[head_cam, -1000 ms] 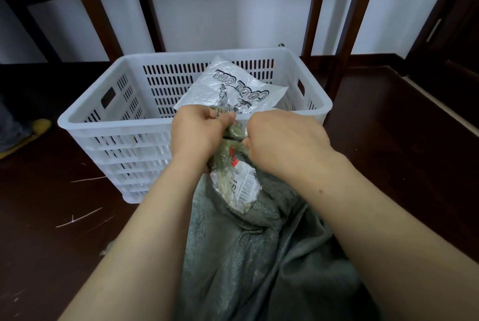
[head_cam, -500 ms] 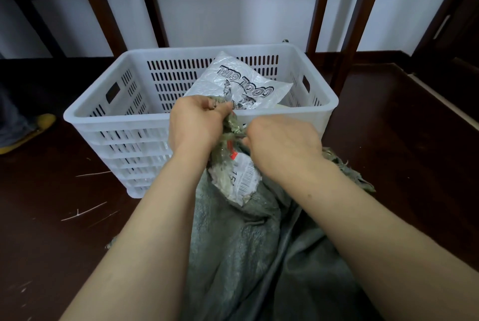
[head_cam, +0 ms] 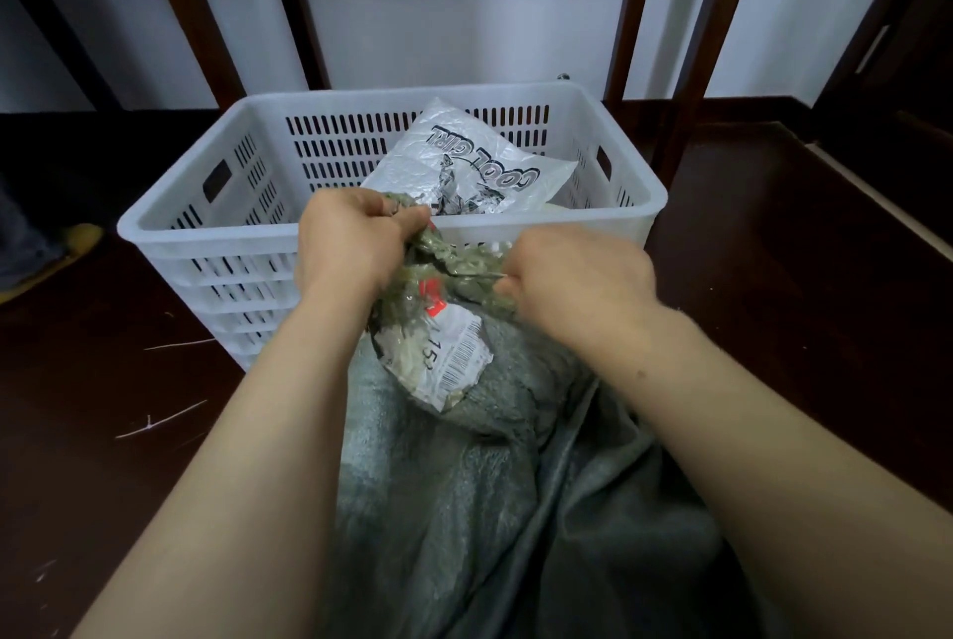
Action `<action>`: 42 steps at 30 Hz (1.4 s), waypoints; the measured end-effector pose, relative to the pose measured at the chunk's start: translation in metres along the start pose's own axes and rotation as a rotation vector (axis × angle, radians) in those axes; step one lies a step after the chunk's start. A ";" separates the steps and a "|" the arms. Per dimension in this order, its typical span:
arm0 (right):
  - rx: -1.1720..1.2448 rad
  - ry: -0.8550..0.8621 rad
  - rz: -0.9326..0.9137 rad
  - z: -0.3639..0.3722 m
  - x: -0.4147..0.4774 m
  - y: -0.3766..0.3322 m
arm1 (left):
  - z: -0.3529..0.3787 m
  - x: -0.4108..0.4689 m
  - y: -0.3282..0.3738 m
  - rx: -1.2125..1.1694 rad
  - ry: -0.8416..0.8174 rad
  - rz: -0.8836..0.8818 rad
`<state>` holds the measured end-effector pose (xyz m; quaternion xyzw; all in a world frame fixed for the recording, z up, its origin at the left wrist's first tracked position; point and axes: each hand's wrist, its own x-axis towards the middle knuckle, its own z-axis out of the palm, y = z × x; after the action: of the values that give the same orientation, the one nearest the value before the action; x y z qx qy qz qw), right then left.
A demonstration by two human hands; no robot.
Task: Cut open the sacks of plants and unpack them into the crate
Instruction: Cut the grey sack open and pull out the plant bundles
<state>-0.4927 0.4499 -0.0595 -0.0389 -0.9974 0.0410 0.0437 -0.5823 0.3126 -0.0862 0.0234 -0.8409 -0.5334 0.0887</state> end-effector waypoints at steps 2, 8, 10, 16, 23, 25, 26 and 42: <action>0.115 -0.104 0.046 -0.008 0.003 0.012 | -0.003 -0.001 -0.003 0.000 0.014 -0.004; 0.843 -0.468 0.280 -0.028 0.007 0.074 | -0.012 -0.005 -0.002 -0.189 -0.105 -0.028; 1.030 -0.370 0.309 -0.017 0.009 0.077 | -0.010 -0.011 0.004 -0.283 -0.195 -0.006; 1.426 -0.228 0.235 0.016 0.028 0.046 | 0.002 -0.029 0.024 -0.438 -0.427 0.031; 1.466 -0.240 0.330 0.022 0.027 0.046 | -0.009 -0.035 0.027 -0.268 -0.334 0.017; 1.583 0.005 0.448 0.020 0.031 0.050 | -0.012 -0.028 0.026 -0.167 -0.241 0.001; 1.594 0.083 0.471 0.019 0.032 0.051 | -0.014 -0.025 0.027 -0.100 -0.216 0.017; 1.499 0.147 0.331 0.004 0.028 0.051 | 0.017 -0.041 0.050 0.320 -0.428 0.111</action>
<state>-0.5169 0.5030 -0.0660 -0.1500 -0.6790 0.7090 0.1177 -0.5417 0.3544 -0.0531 -0.1225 -0.9141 -0.3807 -0.0669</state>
